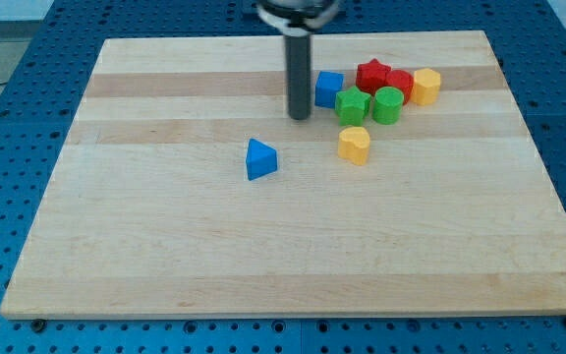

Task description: Move the green blocks to the bottom of the red circle and yellow hexagon

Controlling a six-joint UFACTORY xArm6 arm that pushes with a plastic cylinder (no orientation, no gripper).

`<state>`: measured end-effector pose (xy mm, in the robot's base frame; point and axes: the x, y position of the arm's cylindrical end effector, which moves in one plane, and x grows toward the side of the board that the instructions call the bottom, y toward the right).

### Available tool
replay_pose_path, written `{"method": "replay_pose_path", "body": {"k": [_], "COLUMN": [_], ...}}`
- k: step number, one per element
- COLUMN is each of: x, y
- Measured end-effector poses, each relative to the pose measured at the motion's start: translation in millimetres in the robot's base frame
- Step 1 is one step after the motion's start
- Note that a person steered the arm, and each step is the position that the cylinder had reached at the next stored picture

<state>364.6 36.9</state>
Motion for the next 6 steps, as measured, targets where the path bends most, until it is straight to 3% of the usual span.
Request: {"method": "replay_pose_path", "body": {"k": [1, 3, 4, 6], "x": [-16.4, -74.5, -75.5, -24.4], "y": [44.2, 21.9, 48.7, 62.5]}}
